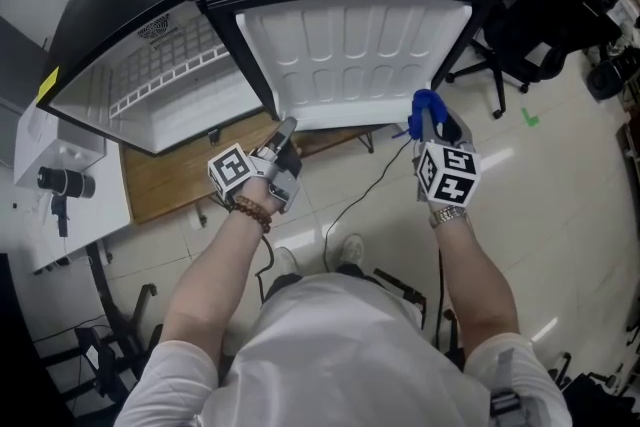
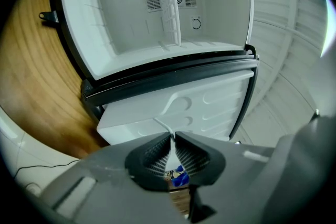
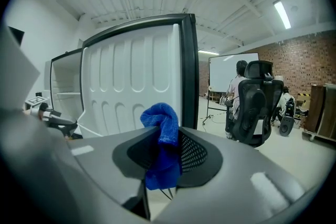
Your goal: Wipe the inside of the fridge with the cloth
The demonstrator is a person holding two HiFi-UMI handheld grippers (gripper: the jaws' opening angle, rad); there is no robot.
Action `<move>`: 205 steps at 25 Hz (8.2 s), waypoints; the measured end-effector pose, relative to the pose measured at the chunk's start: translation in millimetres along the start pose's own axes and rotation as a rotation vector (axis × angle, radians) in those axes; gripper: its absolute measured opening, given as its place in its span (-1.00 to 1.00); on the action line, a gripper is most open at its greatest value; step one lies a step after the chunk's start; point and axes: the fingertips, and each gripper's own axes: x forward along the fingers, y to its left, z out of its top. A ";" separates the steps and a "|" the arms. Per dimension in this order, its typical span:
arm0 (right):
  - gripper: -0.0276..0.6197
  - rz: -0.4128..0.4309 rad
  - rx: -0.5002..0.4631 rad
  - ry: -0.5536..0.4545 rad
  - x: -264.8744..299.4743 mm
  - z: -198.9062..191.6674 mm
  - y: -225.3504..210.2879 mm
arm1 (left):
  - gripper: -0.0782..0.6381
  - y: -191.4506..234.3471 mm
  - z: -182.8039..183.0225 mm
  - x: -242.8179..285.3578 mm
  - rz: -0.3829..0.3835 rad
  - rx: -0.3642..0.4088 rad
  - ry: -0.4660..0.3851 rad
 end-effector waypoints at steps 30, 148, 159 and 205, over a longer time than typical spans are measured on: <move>-0.63 0.431 0.039 0.124 90.9 -76.2 248.7 | -0.71 -10.2 5.2 7.8 -0.026 -0.078 0.059; -0.63 0.181 0.019 0.151 10.7 -32.6 77.0 | -0.66 69.6 -10.2 14.1 0.186 -0.034 -0.023; -0.62 0.409 -0.056 0.098 8.6 8.7 157.4 | -0.58 41.3 -4.9 -19.9 0.206 0.053 -0.046; -0.62 0.665 -0.162 -0.154 -117.8 88.0 480.9 | -0.77 -167.9 119.6 -272.7 0.378 1.279 -0.087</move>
